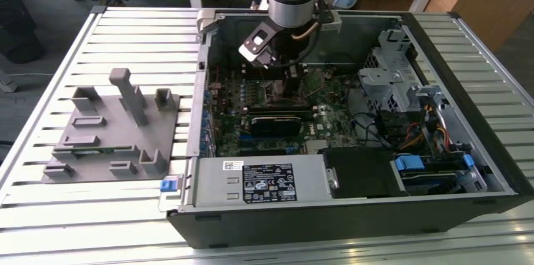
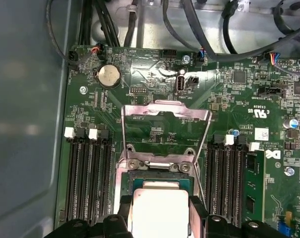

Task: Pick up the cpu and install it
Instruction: 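Place the cpu into insertion slot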

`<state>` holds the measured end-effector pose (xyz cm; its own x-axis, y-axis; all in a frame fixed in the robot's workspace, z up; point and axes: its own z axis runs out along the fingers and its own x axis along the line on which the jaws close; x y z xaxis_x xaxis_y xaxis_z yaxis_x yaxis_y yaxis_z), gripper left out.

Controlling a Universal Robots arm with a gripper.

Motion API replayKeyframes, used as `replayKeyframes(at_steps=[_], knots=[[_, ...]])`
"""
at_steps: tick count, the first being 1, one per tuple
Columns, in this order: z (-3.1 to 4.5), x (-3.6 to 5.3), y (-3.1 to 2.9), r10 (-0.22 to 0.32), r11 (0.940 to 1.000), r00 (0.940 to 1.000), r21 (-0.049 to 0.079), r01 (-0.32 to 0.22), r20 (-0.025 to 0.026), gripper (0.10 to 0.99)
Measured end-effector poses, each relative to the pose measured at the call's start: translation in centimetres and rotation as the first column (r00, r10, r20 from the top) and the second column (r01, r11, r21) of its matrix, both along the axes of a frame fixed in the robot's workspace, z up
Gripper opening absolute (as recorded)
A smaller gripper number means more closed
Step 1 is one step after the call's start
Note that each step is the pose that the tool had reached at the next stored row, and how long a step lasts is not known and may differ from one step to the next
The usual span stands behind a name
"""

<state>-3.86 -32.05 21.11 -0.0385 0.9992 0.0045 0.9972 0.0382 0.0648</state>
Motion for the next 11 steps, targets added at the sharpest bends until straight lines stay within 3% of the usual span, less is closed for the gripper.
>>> replayKeyframes(at_steps=[11], knots=[[-0.9, -0.2, 0.13, -0.024, 0.9997, 0.9997, 0.0, 0.024, -0.0001, 0.541]])
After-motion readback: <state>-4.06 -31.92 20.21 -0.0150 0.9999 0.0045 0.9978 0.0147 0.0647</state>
